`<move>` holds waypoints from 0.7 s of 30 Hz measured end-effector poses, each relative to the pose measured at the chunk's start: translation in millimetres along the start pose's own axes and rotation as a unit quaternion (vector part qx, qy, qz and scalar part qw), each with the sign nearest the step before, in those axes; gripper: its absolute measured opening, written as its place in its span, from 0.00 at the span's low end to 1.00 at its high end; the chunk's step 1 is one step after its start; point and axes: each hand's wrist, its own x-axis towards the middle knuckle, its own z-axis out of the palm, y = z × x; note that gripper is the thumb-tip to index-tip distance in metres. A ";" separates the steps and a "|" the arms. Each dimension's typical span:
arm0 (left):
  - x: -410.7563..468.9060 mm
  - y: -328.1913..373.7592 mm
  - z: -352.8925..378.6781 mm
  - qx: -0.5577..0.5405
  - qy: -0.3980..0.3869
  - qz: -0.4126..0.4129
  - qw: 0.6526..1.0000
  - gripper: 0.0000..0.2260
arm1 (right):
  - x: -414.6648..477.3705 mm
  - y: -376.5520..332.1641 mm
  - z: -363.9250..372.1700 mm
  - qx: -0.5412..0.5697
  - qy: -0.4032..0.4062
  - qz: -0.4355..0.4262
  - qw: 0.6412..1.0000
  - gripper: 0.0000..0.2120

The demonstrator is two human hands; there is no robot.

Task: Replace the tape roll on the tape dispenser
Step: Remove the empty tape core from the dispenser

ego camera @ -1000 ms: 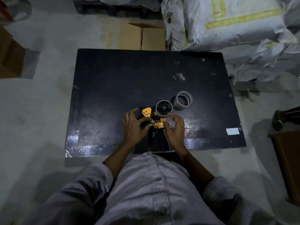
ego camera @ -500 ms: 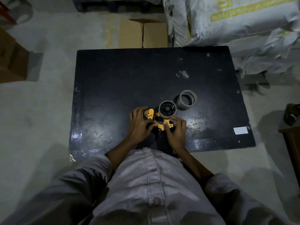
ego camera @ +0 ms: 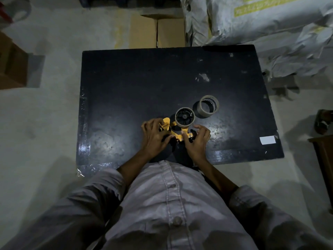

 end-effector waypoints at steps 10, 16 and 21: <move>-11.6 -0.2 -7.4 -0.044 0.034 0.000 0.998 0.06 | -5.8 -4.3 7.6 0.017 0.006 0.044 0.999 0.27; 47.0 -8.6 -18.7 -0.064 0.036 -0.085 0.994 0.09 | 9.9 -2.4 -11.8 0.067 -0.010 0.113 0.991 0.27; 115.3 7.7 -23.7 -0.061 -0.119 -0.042 0.990 0.22 | 53.5 -14.6 -19.0 0.135 0.007 0.189 0.973 0.25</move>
